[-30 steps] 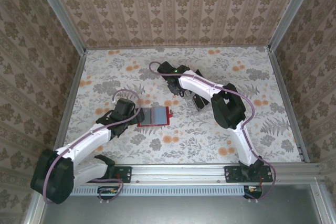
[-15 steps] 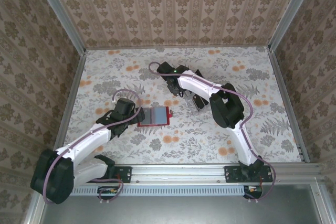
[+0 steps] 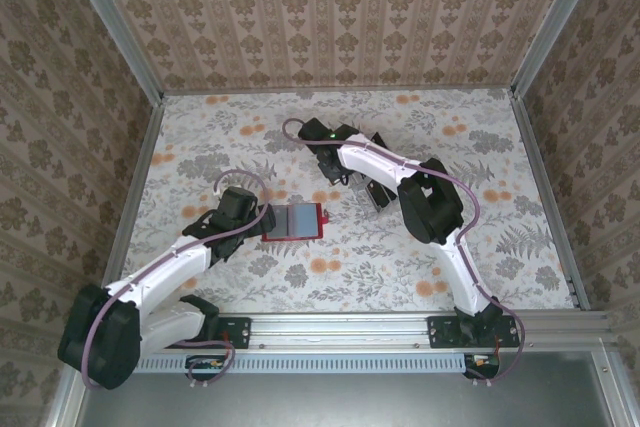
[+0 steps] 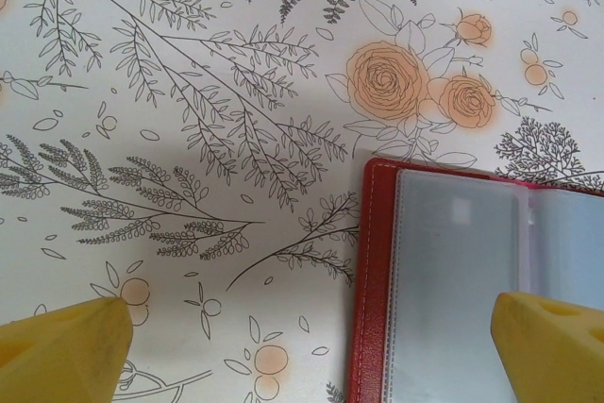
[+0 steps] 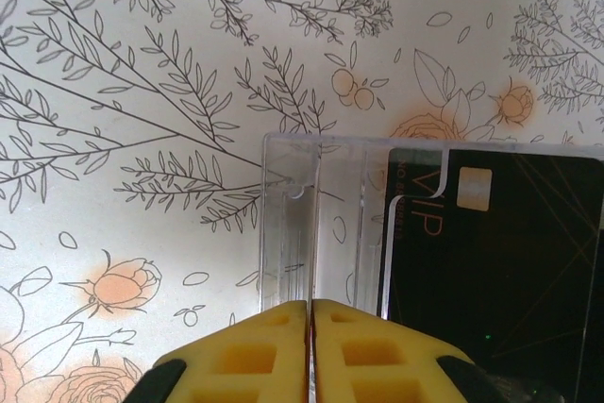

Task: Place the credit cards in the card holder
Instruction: Pick up the credit card from the storage box, then insert the credit card into the card slot.

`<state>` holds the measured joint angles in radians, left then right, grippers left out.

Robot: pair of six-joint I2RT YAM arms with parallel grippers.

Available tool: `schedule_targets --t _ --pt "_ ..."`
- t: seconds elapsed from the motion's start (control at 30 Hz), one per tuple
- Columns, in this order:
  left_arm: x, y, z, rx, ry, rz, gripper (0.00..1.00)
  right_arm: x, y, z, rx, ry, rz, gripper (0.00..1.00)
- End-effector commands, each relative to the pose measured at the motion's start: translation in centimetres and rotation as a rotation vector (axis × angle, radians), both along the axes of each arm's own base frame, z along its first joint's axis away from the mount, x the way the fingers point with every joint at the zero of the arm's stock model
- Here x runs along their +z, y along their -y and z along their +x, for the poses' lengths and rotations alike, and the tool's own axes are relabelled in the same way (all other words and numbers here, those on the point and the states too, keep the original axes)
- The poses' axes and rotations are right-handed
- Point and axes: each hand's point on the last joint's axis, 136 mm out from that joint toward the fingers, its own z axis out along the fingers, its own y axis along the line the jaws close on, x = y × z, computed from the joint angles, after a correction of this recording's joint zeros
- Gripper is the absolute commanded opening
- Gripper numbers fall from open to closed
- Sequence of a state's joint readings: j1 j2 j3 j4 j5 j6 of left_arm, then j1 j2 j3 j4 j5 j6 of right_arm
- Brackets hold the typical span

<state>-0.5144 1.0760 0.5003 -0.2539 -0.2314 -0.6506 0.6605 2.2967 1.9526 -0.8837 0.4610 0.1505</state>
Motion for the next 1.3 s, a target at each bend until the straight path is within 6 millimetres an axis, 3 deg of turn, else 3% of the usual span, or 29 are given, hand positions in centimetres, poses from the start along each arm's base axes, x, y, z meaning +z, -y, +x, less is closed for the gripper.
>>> schedule_targets --t 0.0,0.17,0.33,0.47,0.63,0.8,0.9,1.1,1.27 --pt "1.3 -0.1 0.6 0.000 0.040 -0.002 1.00 -0.1 0.2 0.0 0.015 -0.028 -0.015 0.01" --pt "1.4 0.0 0.7 -0.003 0.042 -0.003 1.00 2.0 0.1 0.2 0.020 0.005 0.004 0.00" --pt "1.4 -0.1 0.7 -0.004 0.043 0.002 1.00 6.6 -0.6 -0.1 0.022 0.078 0.091 0.00" --pt "1.4 -0.1 0.7 -0.006 0.039 0.009 1.00 10.6 -2.6 -1.7 0.034 0.123 0.248 0.00" --pt "1.0 -0.4 0.4 -0.010 0.026 0.027 1.00 13.7 -6.1 -4.9 0.032 0.124 0.560 0.00" --pt "0.3 -0.7 -0.1 -0.020 0.000 0.053 1.00 13.1 -10.2 -8.2 -0.048 0.068 1.057 0.00" --pt "-0.3 -1.2 -0.4 -0.015 -0.029 0.090 1.00 12.0 -11.6 -9.5 -0.090 0.072 1.240 0.00" --pt "-1.0 -1.5 -0.8 -0.021 -0.061 0.120 1.00 9.0 -13.6 -12.1 -0.119 0.068 1.291 0.00" --pt "-1.3 -1.5 -0.8 -0.022 -0.067 0.124 1.00 7.3 -14.1 -12.5 -0.148 0.047 1.297 0.00"
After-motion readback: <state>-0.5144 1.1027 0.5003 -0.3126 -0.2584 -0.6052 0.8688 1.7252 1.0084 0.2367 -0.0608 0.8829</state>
